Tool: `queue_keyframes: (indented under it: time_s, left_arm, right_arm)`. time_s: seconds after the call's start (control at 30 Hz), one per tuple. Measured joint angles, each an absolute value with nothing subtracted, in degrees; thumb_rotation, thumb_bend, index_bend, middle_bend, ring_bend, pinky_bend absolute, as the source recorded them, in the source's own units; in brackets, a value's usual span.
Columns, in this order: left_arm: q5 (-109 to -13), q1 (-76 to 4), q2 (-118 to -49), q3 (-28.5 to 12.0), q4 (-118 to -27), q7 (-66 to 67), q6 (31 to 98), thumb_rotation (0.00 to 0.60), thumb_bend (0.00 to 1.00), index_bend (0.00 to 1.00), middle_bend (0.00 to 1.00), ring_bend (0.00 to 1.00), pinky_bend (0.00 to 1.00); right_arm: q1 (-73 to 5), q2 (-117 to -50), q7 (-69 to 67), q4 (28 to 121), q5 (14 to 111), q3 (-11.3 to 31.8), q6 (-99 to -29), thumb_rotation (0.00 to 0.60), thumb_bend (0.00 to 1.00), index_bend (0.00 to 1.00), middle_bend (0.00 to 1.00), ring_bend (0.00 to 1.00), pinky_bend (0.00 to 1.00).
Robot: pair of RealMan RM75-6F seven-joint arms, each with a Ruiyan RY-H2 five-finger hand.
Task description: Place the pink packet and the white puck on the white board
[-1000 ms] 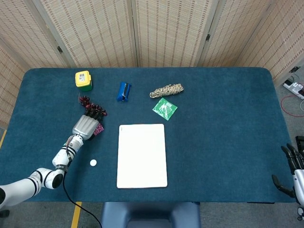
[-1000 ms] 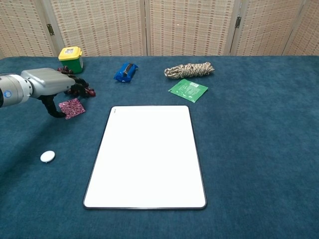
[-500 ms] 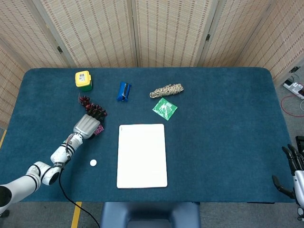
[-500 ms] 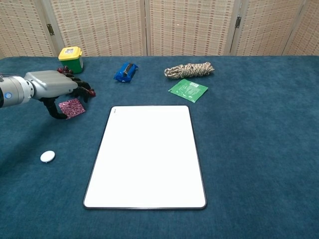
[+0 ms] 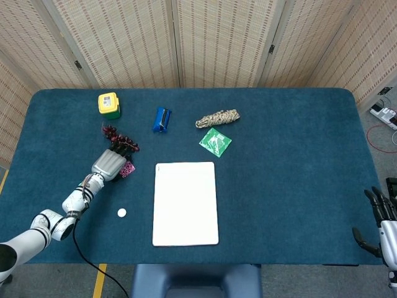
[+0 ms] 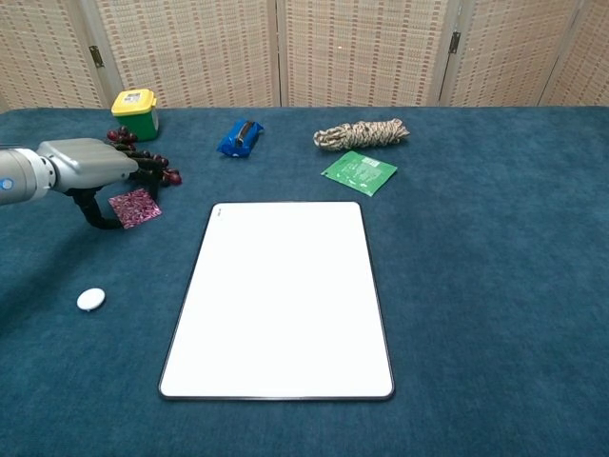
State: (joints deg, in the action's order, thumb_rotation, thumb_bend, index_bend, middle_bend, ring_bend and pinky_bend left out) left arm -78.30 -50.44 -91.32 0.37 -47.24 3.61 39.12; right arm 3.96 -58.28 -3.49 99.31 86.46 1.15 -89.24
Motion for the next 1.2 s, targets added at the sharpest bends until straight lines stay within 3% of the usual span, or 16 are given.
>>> queue_keyframes:
  time_s: [0.3, 0.6, 0.9, 1.2]
  left_arm:
    - [-79.1, -49.9, -91.1, 0.2, -46.9, 2.1, 39.0, 0.600, 0.36, 0.30, 0.10, 0.08, 0.00]
    - [-80.1, -49.5, -91.8, -0.5, -46.8, 0.1, 39.9, 0.600, 0.36, 0.39, 0.13, 0.09, 0.00]
    - [-80.8, -49.0, -91.4, -0.9, -47.3, 0.1, 41.8, 0.600, 0.36, 0.38, 0.13, 0.09, 0.00]
    - [-81.4, -48.7, -87.6, -2.4, -54.0, 2.1, 45.7, 0.600, 0.36, 0.36, 0.13, 0.08, 0.00]
  right_arm:
    - [3.9, -58.2, -3.5, 99.4, 86.4, 1.2, -89.1, 0.600, 0.36, 0.03, 0.06, 0.10, 0.04]
    - [4.0, -58.3, -3.6, 99.3, 86.5, 1.2, -89.3, 0.600, 0.36, 0.03, 0.06, 0.10, 0.04]
    - [4.0, -58.2, -3.5, 99.4, 86.7, 1.2, -89.4, 0.600, 0.37, 0.03, 0.06, 0.10, 0.04]
    - [3.9, -58.3, -3.8, 99.1, 86.8, 1.2, -89.3, 0.600, 0.36, 0.03, 0.06, 0.10, 0.04]
